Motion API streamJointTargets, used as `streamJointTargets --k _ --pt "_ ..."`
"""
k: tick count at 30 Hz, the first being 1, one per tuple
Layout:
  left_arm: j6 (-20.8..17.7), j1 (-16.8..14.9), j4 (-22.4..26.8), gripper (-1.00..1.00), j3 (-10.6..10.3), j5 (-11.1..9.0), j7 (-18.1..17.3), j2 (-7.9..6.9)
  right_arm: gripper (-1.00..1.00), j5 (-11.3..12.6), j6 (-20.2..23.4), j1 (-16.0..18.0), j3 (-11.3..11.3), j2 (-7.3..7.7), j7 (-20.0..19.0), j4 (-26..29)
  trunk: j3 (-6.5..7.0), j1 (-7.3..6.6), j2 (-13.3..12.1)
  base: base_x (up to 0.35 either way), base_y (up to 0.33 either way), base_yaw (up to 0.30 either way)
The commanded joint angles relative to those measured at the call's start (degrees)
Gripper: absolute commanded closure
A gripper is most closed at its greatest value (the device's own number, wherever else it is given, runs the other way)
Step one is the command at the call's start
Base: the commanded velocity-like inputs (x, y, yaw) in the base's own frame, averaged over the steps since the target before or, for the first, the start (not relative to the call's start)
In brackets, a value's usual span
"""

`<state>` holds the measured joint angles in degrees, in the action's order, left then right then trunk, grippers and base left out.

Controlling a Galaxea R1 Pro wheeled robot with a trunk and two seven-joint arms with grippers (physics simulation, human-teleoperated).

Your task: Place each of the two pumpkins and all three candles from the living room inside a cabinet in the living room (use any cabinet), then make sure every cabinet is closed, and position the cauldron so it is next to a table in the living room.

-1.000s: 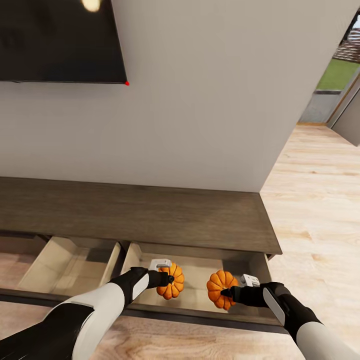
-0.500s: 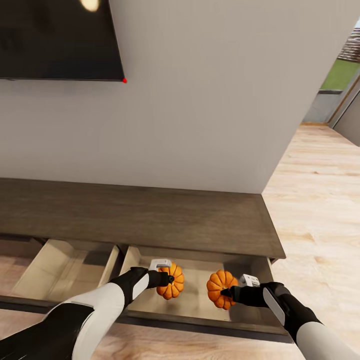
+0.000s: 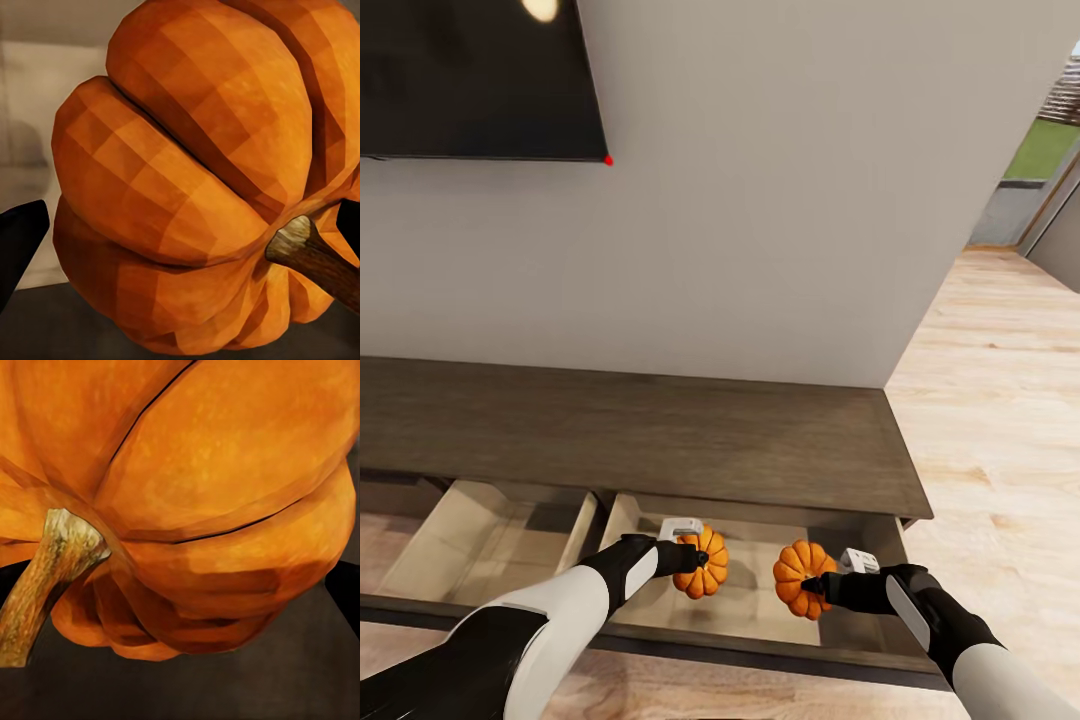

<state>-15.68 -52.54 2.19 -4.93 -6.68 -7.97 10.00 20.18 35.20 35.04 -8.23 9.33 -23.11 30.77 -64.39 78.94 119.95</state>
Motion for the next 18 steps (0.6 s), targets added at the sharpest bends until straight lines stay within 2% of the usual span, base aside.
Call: streamJointTargets --k 1,9,18 --pt "-0.3 0.0 0.1 1.0 -0.4 -0.6 0.0 0.0 1.0 0.2 0.2 0.0 -0.3 0.07 0.2 0.1 -0.22 0.22 0.4 0.0 0.0 0.0" --pt "-0.3 0.0 0.1 1.0 -0.4 -0.6 0.0 0.0 1.0 0.2 0.2 0.0 -0.3 0.07 0.2 0.1 -1.66 1.97 3.6 0.0 0.0 0.0" --pt "-0.3 0.0 0.1 1.0 -0.4 -0.6 0.0 0.0 1.0 0.2 0.2 0.0 -0.3 0.07 0.1 0.1 -1.66 1.97 3.6 0.0 0.0 0.0"
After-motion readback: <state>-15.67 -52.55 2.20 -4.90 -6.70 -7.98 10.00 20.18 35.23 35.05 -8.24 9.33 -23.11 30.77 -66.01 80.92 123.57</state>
